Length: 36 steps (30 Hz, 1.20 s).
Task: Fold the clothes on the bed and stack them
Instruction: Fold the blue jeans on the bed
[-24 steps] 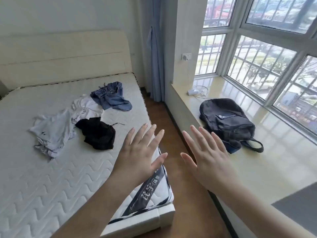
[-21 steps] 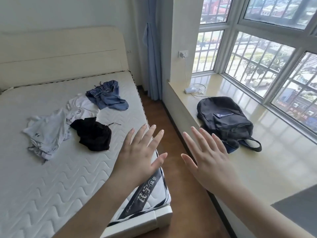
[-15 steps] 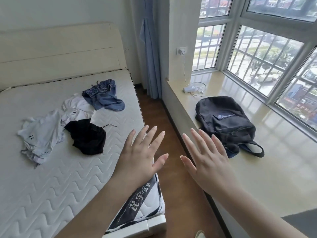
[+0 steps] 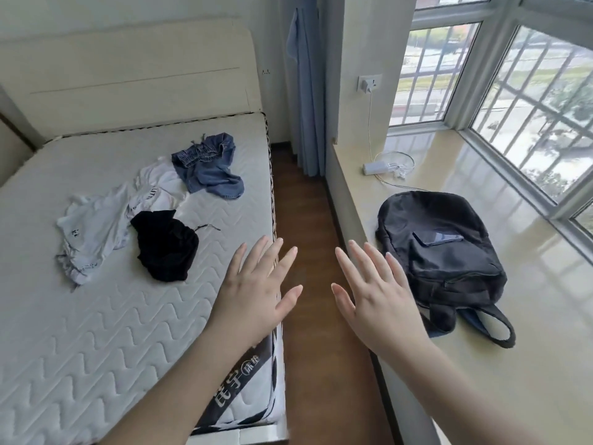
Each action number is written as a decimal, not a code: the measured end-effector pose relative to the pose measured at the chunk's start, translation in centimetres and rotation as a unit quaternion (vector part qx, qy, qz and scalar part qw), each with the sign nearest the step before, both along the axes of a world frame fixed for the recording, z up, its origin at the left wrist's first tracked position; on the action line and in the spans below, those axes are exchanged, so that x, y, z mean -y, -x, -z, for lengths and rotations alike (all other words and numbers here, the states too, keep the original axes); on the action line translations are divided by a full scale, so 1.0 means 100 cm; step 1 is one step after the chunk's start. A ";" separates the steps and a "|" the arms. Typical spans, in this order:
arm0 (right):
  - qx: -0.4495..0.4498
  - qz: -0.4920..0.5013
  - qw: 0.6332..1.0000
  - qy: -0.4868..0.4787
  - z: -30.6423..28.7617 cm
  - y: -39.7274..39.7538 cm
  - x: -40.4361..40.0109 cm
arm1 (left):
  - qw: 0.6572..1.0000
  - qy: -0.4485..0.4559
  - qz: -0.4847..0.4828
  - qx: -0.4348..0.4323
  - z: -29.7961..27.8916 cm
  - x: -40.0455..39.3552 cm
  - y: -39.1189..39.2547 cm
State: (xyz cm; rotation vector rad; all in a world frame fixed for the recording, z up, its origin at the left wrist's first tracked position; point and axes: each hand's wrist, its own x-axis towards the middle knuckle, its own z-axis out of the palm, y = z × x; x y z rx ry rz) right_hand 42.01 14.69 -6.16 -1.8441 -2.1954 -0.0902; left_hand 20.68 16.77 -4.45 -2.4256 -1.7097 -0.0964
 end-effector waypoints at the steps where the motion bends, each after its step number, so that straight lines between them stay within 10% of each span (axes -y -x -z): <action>1: -0.002 -0.007 1.000 0.002 0.001 -0.001 -0.008 | 1.000 0.003 -0.007 -0.004 0.000 -0.006 -0.002; 36: 0.030 -0.182 0.982 0.033 0.001 0.125 -0.437 | 0.982 0.012 -0.185 0.026 0.016 -0.366 0.131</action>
